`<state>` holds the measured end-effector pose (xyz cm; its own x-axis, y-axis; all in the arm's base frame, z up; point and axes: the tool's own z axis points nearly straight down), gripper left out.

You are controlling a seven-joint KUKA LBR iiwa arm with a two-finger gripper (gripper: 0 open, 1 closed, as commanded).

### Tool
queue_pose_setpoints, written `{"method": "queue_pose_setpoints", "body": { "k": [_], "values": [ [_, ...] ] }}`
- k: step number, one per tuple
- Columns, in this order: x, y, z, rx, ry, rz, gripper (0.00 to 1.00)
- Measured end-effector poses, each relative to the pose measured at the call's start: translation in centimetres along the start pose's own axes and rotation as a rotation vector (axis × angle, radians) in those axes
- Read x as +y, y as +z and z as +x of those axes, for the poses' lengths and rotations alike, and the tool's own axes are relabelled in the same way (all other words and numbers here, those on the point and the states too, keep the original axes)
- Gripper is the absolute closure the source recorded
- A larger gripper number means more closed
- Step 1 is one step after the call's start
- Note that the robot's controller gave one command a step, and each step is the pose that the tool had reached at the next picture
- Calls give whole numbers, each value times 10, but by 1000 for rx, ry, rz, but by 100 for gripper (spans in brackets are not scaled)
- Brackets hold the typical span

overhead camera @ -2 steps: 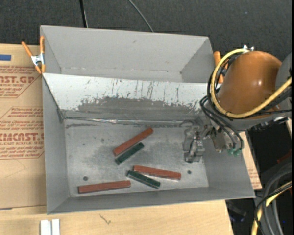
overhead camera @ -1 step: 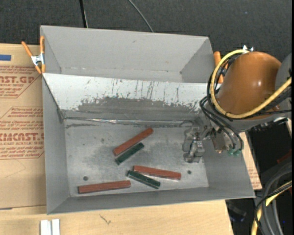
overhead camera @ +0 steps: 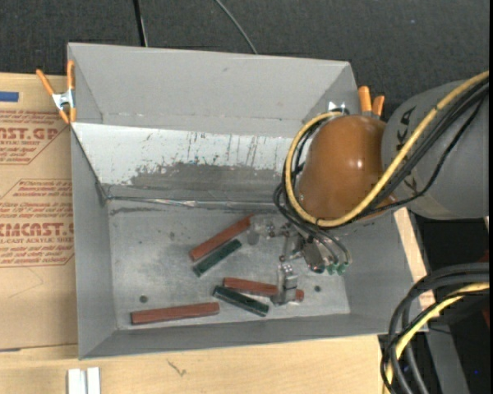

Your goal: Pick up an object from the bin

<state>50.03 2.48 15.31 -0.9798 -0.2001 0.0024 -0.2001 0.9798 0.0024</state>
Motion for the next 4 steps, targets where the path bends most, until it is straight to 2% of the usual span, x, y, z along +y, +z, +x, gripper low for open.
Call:
{"method": "queue_pose_setpoints", "body": {
  "k": [1,2,3,4],
  "values": [
    [-1,-1,0,-2,2,1,0],
    [-7,82,17,2,-103,3,100],
    [-7,82,17,2,-103,3,100],
    [-29,69,22,-4,-147,2,100]
  ]
}}
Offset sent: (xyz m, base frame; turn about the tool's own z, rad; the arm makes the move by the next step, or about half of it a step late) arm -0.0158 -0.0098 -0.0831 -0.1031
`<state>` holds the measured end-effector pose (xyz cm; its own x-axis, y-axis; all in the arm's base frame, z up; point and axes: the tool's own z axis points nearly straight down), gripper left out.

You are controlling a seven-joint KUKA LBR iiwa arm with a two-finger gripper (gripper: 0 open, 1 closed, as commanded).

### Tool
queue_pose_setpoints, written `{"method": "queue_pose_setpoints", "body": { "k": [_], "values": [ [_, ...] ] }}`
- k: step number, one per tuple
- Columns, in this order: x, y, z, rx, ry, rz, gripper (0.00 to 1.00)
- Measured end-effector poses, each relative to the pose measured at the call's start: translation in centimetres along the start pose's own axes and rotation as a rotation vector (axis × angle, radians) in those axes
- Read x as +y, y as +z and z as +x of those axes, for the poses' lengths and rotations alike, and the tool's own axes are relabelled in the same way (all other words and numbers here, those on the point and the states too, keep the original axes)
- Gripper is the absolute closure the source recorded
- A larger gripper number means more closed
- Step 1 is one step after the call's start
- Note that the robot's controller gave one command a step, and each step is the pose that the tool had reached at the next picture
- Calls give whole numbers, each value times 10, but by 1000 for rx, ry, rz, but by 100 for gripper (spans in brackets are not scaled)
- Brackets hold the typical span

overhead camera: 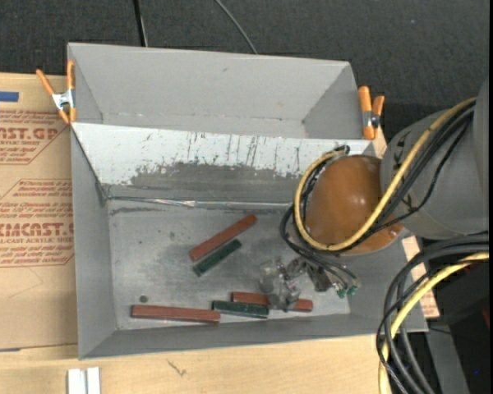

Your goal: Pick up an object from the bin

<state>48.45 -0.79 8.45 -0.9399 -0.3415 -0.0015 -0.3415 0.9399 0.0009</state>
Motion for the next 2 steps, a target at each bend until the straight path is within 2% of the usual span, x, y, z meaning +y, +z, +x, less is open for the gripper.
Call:
{"method": "queue_pose_setpoints", "body": {
  "k": [1,2],
  "values": [
    [4,-55,-12,7,-4,-1,100],
    [60,-49,-36,3,310,-1,0]
  ]
}}
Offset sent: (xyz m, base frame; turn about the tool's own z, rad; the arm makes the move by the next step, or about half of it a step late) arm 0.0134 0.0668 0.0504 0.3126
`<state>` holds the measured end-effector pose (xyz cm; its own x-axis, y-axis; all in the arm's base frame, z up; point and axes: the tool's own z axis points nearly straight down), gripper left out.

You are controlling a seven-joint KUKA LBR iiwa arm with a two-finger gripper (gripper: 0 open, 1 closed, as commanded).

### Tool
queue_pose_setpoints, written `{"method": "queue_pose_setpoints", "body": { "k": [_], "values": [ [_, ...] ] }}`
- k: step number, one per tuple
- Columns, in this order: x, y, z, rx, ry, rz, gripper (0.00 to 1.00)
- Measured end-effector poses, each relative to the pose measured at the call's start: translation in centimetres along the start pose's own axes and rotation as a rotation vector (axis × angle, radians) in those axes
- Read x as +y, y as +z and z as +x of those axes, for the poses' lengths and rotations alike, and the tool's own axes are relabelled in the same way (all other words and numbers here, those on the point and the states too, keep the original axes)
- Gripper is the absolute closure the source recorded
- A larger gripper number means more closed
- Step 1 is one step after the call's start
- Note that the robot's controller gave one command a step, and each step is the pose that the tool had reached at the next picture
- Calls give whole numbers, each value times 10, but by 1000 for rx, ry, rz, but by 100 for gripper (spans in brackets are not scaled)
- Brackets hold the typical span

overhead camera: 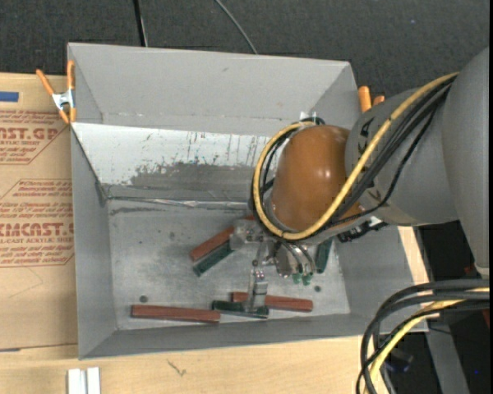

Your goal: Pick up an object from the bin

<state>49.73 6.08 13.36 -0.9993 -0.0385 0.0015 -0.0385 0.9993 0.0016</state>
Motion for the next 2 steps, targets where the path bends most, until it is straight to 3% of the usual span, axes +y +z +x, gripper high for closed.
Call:
{"method": "queue_pose_setpoints", "body": {
  "k": [1,2],
  "values": [
    [-1,-1,0,-1,1,1,0],
    [-16,62,5,7,36,1,100]
  ]
}}
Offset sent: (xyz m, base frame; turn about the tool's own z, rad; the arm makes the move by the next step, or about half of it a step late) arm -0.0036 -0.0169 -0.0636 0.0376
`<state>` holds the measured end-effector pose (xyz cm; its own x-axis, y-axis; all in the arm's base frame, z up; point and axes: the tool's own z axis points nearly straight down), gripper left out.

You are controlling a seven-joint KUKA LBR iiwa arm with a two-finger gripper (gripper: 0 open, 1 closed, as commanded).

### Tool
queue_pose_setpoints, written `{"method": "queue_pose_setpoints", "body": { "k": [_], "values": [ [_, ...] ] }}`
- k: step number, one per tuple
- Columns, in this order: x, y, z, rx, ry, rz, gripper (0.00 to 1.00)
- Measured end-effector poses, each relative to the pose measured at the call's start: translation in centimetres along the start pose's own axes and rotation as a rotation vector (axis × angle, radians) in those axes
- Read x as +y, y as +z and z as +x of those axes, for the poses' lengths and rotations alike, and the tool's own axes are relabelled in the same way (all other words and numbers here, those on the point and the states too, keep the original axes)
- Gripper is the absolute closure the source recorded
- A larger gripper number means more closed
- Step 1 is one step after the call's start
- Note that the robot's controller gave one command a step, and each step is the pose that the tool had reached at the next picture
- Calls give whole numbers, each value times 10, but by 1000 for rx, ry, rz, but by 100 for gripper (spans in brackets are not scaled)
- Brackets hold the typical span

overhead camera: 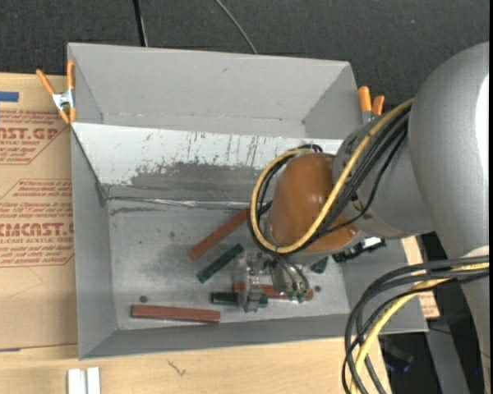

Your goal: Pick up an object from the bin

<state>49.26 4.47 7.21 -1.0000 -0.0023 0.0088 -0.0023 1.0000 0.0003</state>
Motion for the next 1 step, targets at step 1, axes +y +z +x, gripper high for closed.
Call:
{"method": "queue_pose_setpoints", "body": {
  "k": [1],
  "values": [
    [0,0,0,0,0,0,100]
  ]
}}
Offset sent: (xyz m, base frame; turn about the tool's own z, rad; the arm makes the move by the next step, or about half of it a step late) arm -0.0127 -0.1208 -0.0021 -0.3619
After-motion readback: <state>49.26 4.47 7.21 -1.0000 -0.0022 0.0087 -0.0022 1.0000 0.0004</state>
